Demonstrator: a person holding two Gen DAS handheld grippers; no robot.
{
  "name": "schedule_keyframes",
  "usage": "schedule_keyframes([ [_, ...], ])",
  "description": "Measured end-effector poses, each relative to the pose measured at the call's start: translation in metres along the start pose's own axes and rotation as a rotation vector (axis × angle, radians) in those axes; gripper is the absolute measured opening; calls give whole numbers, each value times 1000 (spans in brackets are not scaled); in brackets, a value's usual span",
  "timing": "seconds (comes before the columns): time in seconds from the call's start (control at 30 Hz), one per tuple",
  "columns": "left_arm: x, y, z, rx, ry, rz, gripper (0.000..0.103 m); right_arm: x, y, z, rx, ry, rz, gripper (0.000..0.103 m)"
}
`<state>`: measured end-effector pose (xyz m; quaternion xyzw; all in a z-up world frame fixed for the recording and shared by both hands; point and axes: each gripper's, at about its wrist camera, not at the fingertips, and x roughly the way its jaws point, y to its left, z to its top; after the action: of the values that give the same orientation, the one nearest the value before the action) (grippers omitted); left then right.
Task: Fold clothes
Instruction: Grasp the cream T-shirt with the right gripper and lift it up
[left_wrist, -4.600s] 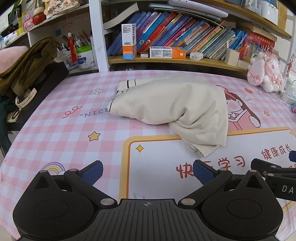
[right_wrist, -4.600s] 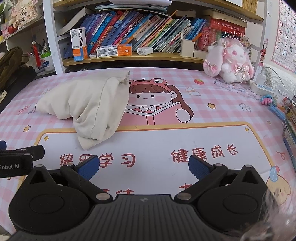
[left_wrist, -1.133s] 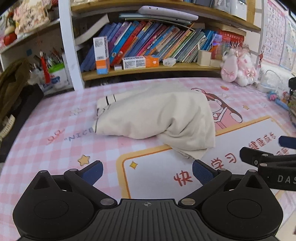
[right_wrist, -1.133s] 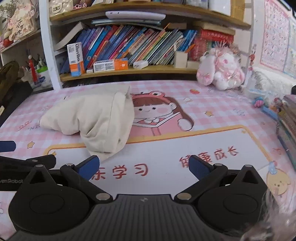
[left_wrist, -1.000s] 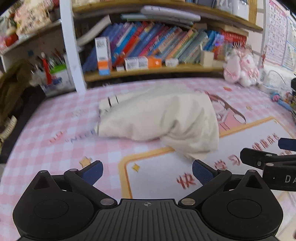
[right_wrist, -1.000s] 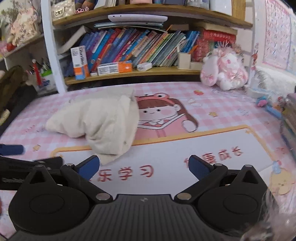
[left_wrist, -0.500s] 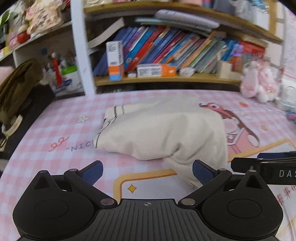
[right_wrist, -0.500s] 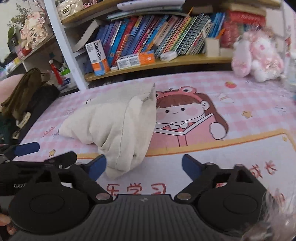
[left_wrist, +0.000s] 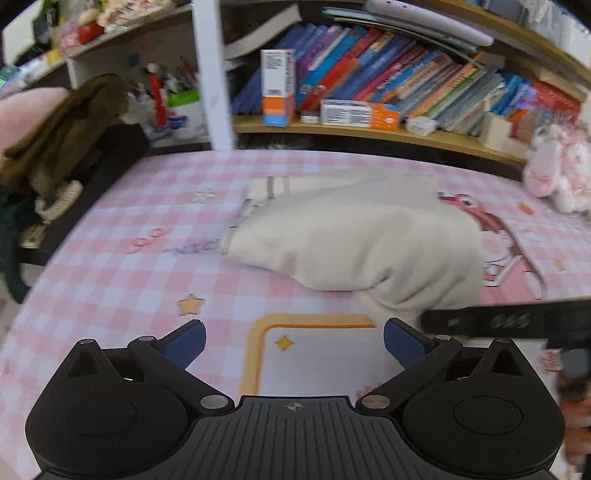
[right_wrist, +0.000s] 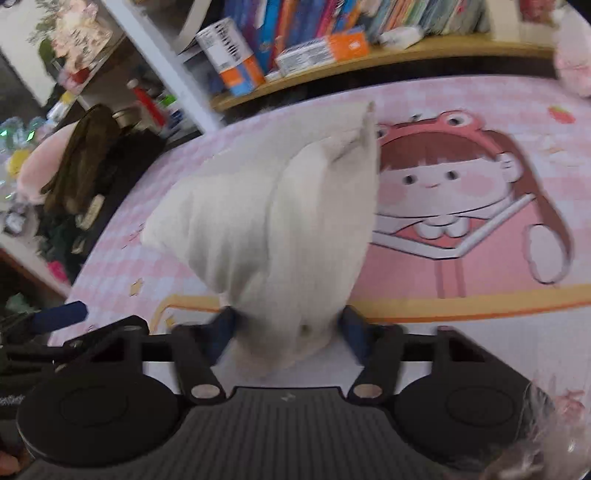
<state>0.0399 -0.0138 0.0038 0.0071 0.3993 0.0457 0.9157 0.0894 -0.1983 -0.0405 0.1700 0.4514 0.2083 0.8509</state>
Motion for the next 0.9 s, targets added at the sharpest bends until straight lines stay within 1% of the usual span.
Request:
schedule_keyframes([
  [0.07,1,-2,1,2,3,7,103,-4,-5,4,23,-6,25,17],
  [0.13,-1,-6,2,13,-13,-17,103,-17,-11,8,45,-62,68,14],
  [0.27,-3,-32,4,116,-67,-67,103,-62,-29,19,90,-247,116,13],
  [0.37,-1,-59,7,202,-92,-103,103,-94,-40,29,105,-348,132,13],
  [0.43,-1,-80,9,255,-118,-136,103,-111,-44,35,102,-378,157,13],
  [0.47,-2,-91,10,282,-132,-153,103,-117,-45,37,98,-377,179,13],
  [0.53,-3,-112,9,349,-169,-170,103,-127,-46,38,122,-375,251,13],
  [0.6,-5,-131,7,425,-208,-167,103,-138,-47,39,148,-372,324,13],
  [0.63,-6,-137,7,445,-221,-160,103,-146,-46,42,150,-391,361,12],
  [0.67,-6,-142,8,465,-233,-154,94,-156,-44,45,150,-414,398,9],
  [0.7,-10,-142,10,459,-250,-162,81,-166,-43,50,141,-443,430,7],
  [0.73,-12,-137,15,423,-239,-190,37,-176,-41,55,130,-473,461,7],
  [0.77,-13,-132,21,386,-227,-219,22,-186,-40,59,110,-512,487,1],
  [0.8,-13,-122,29,315,-203,-274,20,-200,-40,64,80,-564,498,1],
  [0.83,-15,-113,34,262,-202,-300,17,-214,-39,69,47,-618,505,1],
  [0.87,-16,-104,40,209,-202,-325,15,-224,-37,75,7,-655,476,1],
  [0.9,-21,-98,45,178,-209,-340,15,-230,-36,79,-33,-671,435,1],
])
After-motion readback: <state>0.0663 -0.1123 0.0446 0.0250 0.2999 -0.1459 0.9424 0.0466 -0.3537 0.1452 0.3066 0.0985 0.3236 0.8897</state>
